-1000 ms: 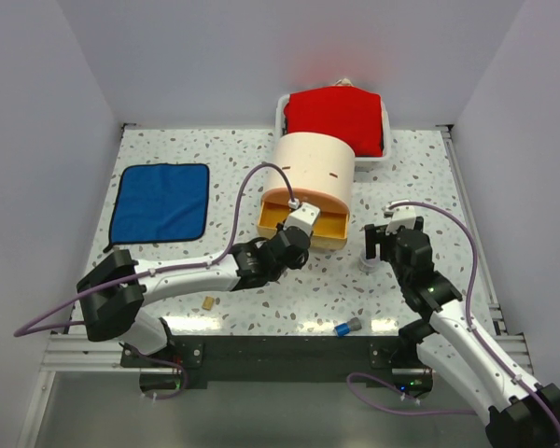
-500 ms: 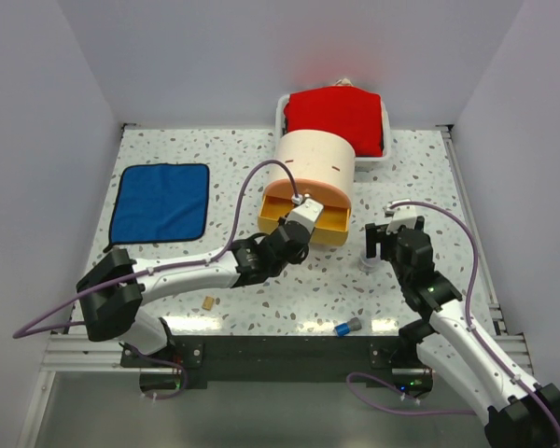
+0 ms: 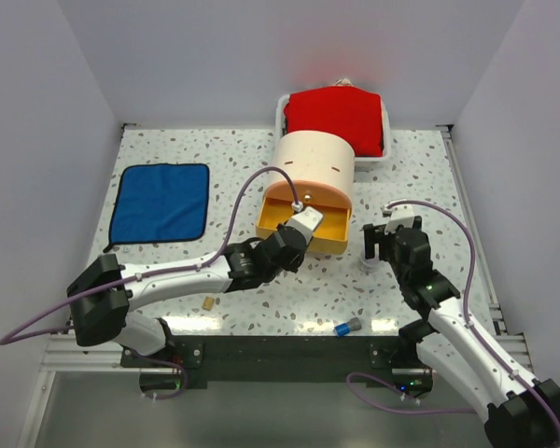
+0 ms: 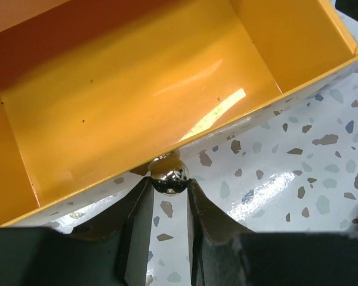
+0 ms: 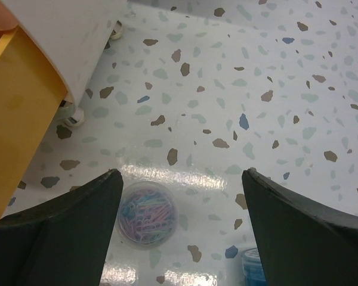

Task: Sort the stationery into containers
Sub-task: Open the drawer in the storage box.

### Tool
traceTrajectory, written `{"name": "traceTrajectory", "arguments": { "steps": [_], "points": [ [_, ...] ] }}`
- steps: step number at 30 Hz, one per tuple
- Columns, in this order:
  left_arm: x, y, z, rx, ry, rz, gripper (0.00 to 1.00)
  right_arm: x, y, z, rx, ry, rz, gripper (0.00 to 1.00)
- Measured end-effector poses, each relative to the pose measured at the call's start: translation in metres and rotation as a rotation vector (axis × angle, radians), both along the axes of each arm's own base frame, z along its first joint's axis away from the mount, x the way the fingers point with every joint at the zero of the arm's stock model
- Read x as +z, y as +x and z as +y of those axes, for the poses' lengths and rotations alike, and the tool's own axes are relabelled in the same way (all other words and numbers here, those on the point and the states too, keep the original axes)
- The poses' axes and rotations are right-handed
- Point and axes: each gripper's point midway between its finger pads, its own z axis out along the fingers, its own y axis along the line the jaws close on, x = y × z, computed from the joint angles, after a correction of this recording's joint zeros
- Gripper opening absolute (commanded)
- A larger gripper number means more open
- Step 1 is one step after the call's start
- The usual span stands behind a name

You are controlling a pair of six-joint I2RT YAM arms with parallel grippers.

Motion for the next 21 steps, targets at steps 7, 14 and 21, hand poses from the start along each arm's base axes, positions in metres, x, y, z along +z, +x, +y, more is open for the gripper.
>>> {"name": "traceTrajectory", "arguments": {
  "steps": [7,14,21],
  "points": [
    [0.0,-0.001,-0.004,-0.013,-0.017,0.004,0.18,0.0,0.0,0.0,-0.002,0.0,0.001,0.85],
    [-0.002,-0.015,-0.017,-0.116,-0.037,0.044,0.53,-0.002,0.001,-0.002,-0.004,-0.006,0.006,0.86],
    [-0.005,-0.028,-0.025,-0.211,-0.035,0.076,0.6,-0.003,0.001,-0.002,0.002,-0.022,0.012,0.86]
  ]
}}
